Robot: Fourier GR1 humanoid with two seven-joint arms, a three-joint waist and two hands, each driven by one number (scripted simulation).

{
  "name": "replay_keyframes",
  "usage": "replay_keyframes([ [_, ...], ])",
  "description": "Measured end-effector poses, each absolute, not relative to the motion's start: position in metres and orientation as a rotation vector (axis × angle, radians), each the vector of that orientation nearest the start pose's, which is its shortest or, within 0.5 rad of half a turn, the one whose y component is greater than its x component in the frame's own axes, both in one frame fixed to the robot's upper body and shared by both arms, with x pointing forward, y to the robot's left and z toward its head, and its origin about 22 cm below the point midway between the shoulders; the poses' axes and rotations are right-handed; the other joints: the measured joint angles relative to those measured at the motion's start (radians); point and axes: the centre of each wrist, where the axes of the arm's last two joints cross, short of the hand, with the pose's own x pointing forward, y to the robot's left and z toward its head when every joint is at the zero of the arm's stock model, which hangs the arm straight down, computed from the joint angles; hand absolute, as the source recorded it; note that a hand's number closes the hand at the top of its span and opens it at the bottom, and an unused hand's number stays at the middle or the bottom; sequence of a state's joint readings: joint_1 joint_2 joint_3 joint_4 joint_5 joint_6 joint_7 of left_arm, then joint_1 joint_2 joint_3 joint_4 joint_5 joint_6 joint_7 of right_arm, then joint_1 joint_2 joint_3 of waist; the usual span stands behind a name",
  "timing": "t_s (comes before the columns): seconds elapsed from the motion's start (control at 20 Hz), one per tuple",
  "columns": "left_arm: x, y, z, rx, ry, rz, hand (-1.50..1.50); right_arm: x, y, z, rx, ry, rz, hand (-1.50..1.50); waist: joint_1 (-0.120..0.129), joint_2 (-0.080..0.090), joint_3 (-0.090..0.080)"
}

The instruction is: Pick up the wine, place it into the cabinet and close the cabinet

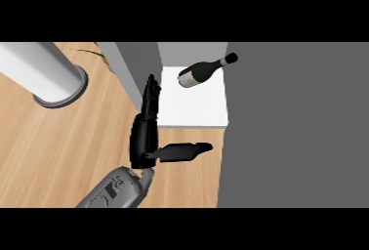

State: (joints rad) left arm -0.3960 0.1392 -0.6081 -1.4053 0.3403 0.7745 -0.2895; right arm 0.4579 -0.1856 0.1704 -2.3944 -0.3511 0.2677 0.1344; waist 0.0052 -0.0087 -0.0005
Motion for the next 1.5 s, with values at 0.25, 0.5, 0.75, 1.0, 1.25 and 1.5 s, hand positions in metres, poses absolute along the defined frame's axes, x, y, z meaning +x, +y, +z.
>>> replay_keyframes([
  [0.25, 0.246, 0.126, 0.040, 0.015, -1.889, 0.040, -1.50, 0.115, -0.243, 0.125, 0.413, -1.794, 0.247, -1.50, -0.001, 0.001, 0.000],
  [0.5, 0.224, 0.163, 0.051, -0.026, -1.887, 0.030, -1.50, 0.116, -0.249, 0.126, 0.383, -1.783, 0.293, 1.50, -0.003, 0.003, 0.000],
  [0.75, 0.201, 0.186, 0.057, -0.126, -1.892, -0.021, 1.50, 0.118, -0.247, 0.128, 0.425, -1.729, 0.436, 1.50, -0.001, 0.003, -0.001],
  [1.0, 0.187, 0.213, 0.061, -0.189, -1.882, -0.053, 1.50, 0.117, -0.252, 0.129, 0.447, -1.690, 0.574, 1.50, -0.005, 0.004, -0.002],
  [1.25, 0.177, 0.244, 0.055, -0.216, -1.874, -0.060, 1.50, 0.116, -0.257, 0.130, 0.438, -1.699, 0.598, 1.50, -0.006, 0.006, -0.002],
  [1.5, 0.175, 0.267, 0.057, -0.219, -1.877, -0.063, 1.50, 0.118, -0.249, 0.130, 0.492, -1.695, 0.614, 1.50, -0.004, 0.008, -0.001],
])
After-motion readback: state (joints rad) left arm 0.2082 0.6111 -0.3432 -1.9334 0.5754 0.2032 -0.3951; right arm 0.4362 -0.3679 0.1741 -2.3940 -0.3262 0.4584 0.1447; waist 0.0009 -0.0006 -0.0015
